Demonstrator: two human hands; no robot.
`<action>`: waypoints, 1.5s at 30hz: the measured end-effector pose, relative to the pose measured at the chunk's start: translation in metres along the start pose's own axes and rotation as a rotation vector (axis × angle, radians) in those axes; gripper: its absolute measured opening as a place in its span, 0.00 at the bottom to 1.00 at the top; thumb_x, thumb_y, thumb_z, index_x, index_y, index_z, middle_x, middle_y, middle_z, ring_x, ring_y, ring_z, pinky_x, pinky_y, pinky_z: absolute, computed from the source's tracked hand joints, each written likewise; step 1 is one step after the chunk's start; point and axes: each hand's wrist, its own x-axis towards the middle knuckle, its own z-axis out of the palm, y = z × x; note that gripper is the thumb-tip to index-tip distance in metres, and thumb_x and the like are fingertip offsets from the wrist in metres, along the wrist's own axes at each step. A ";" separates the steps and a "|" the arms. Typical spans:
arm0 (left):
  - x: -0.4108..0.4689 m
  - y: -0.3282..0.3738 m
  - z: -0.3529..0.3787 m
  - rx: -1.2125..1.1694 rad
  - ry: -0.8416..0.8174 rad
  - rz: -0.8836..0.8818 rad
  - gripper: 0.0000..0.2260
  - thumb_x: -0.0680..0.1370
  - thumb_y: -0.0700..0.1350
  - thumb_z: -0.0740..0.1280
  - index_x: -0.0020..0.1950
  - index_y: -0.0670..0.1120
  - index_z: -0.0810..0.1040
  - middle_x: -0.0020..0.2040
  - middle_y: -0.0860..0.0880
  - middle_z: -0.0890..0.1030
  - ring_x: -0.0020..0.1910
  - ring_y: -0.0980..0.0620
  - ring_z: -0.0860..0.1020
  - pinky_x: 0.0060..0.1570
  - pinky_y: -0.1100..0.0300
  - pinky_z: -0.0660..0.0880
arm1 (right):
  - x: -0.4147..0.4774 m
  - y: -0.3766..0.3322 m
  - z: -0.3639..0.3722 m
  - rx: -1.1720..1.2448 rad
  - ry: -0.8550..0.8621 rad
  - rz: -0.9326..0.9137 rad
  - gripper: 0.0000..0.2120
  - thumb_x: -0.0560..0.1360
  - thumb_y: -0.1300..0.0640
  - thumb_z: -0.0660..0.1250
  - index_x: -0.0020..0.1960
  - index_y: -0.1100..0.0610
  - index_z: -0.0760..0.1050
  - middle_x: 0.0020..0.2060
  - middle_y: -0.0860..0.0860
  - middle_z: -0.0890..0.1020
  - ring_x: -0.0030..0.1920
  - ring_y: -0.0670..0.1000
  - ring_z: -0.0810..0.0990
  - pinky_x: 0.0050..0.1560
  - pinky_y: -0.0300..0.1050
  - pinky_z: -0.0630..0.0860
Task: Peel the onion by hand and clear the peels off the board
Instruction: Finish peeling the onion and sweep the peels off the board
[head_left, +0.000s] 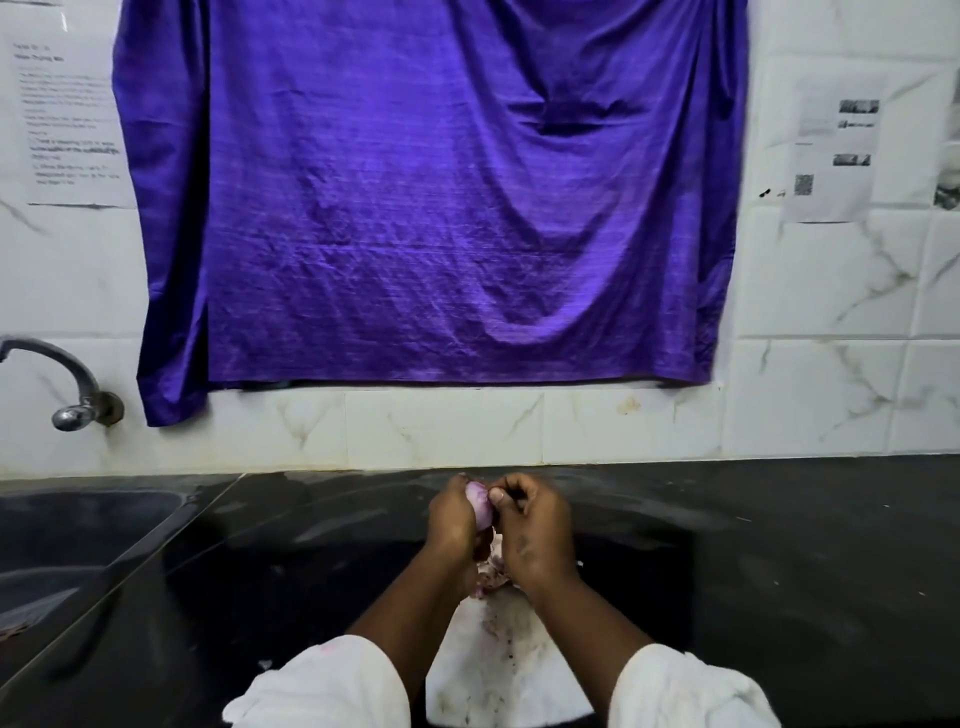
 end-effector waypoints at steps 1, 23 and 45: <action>0.001 0.001 0.000 -0.043 0.002 0.008 0.17 0.85 0.45 0.56 0.44 0.38 0.77 0.35 0.37 0.75 0.31 0.47 0.73 0.32 0.58 0.65 | 0.001 0.001 0.005 -0.017 0.055 0.018 0.07 0.80 0.65 0.68 0.44 0.59 0.81 0.39 0.52 0.86 0.43 0.54 0.85 0.44 0.49 0.82; 0.012 -0.003 -0.014 -0.156 0.050 0.053 0.18 0.83 0.46 0.60 0.38 0.44 0.84 0.32 0.44 0.79 0.23 0.51 0.72 0.22 0.67 0.62 | 0.009 -0.011 -0.039 -0.370 -0.122 -0.254 0.09 0.77 0.58 0.69 0.53 0.50 0.87 0.45 0.43 0.88 0.45 0.42 0.84 0.48 0.44 0.81; 0.004 -0.016 -0.012 0.243 0.242 0.600 0.21 0.86 0.49 0.57 0.34 0.48 0.75 0.30 0.52 0.79 0.32 0.54 0.77 0.36 0.56 0.72 | -0.006 -0.036 -0.032 -0.810 -0.191 -0.439 0.10 0.79 0.49 0.64 0.40 0.50 0.74 0.38 0.50 0.83 0.36 0.52 0.77 0.34 0.45 0.63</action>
